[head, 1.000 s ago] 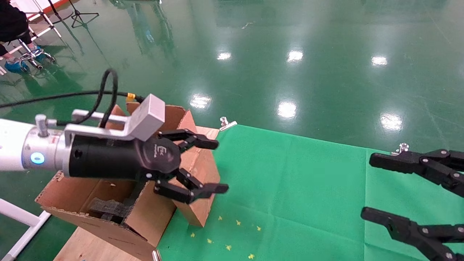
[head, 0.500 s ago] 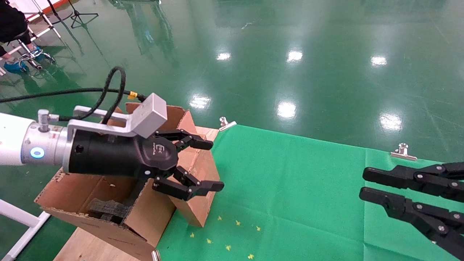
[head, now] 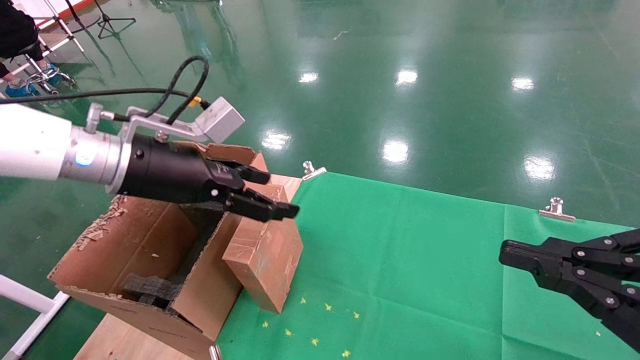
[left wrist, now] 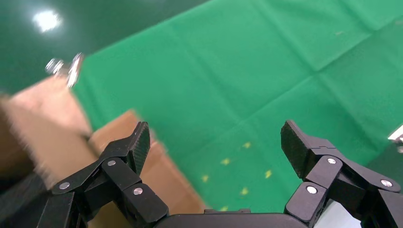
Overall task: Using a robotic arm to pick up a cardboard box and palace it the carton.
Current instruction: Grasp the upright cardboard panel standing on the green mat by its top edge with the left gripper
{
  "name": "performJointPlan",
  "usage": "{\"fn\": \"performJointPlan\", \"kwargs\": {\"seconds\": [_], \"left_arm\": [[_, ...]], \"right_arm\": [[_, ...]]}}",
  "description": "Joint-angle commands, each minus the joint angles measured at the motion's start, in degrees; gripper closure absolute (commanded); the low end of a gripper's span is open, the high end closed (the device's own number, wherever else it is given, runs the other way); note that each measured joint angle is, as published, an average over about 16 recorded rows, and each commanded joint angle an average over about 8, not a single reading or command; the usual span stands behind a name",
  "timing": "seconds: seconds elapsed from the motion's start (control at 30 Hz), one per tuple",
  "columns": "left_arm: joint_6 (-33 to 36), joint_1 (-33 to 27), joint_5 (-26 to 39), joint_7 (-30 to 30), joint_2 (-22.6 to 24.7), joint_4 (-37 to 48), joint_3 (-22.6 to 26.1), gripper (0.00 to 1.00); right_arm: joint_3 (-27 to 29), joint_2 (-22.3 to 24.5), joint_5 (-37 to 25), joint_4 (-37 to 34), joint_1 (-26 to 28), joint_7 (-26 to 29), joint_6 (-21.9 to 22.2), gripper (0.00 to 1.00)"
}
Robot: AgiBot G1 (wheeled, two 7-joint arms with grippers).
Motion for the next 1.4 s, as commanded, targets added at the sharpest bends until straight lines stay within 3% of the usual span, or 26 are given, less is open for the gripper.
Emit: {"fn": "performJointPlan", "kwargs": {"seconds": [0.03, 0.33, 0.7, 0.73, 0.9, 0.93, 0.97, 1.0, 1.2, 1.23, 1.4], "left_arm": [[0.7, -2.1, 3.3, -4.1, 0.7, -0.3, 1.1, 0.0], [3.7, -5.9, 11.7, -14.9, 3.1, 0.9, 6.5, 0.0], [3.5, -5.1, 12.4, -17.9, 4.9, 3.0, 11.1, 0.0], [3.5, -5.1, 12.5, -18.1, 5.0, 3.0, 11.4, 0.0], [3.5, -5.2, 13.1, -19.0, 5.5, 2.8, 12.9, 0.0], [3.5, -5.2, 13.3, -19.1, 5.6, 2.7, 13.2, 0.03], [3.5, -5.3, 13.5, -19.1, 5.6, 2.5, 13.4, 0.11], [3.4, -5.3, 13.7, -19.2, 5.7, 2.4, 13.6, 0.23], [3.3, -5.5, 14.2, -19.2, 5.8, 2.1, 14.1, 0.95], [3.3, -5.5, 14.1, -19.2, 5.8, 2.1, 14.1, 1.0], [3.3, -5.5, 14.0, -19.2, 5.7, 2.2, 13.9, 1.0]], "right_arm": [[0.0, 0.0, 0.0, 0.0, 0.0, 0.0, 0.0, 1.0], [0.0, 0.0, 0.0, 0.0, 0.0, 0.0, 0.0, 1.0], [0.0, 0.0, 0.0, 0.0, 0.0, 0.0, 0.0, 1.0], [0.0, 0.0, 0.0, 0.0, 0.0, 0.0, 0.0, 0.93], [0.0, 0.0, 0.0, 0.0, 0.0, 0.0, 0.0, 0.3], [0.0, 0.0, 0.0, 0.0, 0.0, 0.0, 0.0, 0.18], [0.0, 0.0, 0.0, 0.0, 0.0, 0.0, 0.0, 0.05], [0.0, 0.0, 0.0, 0.0, 0.0, 0.0, 0.0, 0.0], [0.0, 0.0, 0.0, 0.0, 0.0, 0.0, 0.0, 0.0], [0.0, 0.0, 0.0, 0.0, 0.0, 0.0, 0.0, 0.0], [0.0, 0.0, 0.0, 0.0, 0.0, 0.0, 0.0, 0.0]]}}
